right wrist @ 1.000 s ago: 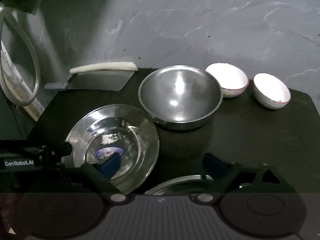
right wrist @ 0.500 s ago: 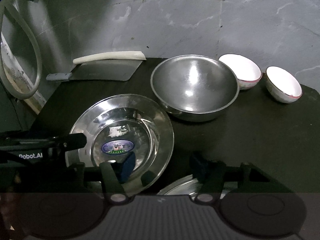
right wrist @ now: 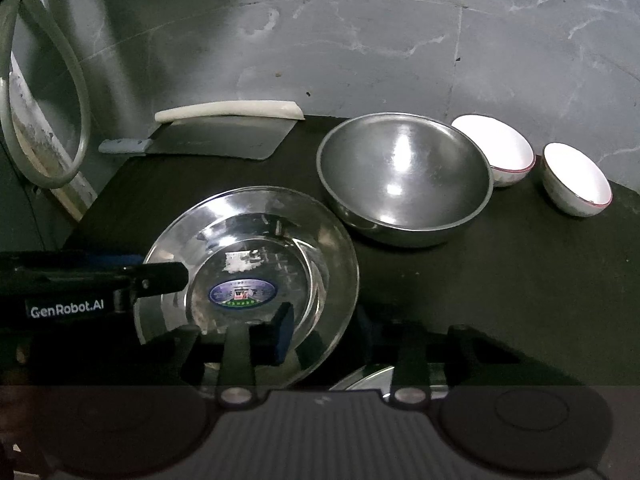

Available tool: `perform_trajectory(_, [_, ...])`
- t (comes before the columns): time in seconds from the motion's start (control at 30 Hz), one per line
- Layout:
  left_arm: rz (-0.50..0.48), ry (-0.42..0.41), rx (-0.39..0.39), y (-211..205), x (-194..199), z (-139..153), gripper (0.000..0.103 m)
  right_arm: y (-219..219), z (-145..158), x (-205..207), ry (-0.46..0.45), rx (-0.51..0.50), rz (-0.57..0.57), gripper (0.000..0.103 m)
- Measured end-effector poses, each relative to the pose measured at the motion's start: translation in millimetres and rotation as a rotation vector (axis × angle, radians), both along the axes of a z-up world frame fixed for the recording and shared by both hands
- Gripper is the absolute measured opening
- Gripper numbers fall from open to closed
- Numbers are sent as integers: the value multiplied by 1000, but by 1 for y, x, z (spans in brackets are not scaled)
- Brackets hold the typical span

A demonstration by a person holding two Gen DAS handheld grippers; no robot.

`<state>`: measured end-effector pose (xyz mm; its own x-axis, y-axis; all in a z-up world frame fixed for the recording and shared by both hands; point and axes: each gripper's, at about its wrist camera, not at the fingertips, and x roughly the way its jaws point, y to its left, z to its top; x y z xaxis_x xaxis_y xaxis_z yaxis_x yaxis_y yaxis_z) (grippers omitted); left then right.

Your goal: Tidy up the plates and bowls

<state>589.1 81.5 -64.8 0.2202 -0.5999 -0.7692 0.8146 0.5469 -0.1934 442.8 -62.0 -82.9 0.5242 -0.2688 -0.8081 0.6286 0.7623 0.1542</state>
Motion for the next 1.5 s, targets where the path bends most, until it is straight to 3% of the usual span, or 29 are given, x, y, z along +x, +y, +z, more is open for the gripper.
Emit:
perform_trajectory(0.43, [51,-54,17,38,-2,6,24,11,10,-6,-81,15,23,32])
perform_trajectory(0.8, [76,-93,-26,55,-18,23,24,29,29,-17,-154,-29,78,32])
perform_trajectory(1.5, [-37,-146,-86,18,-97,42,24,20,56,-101,-211,-120,15,32])
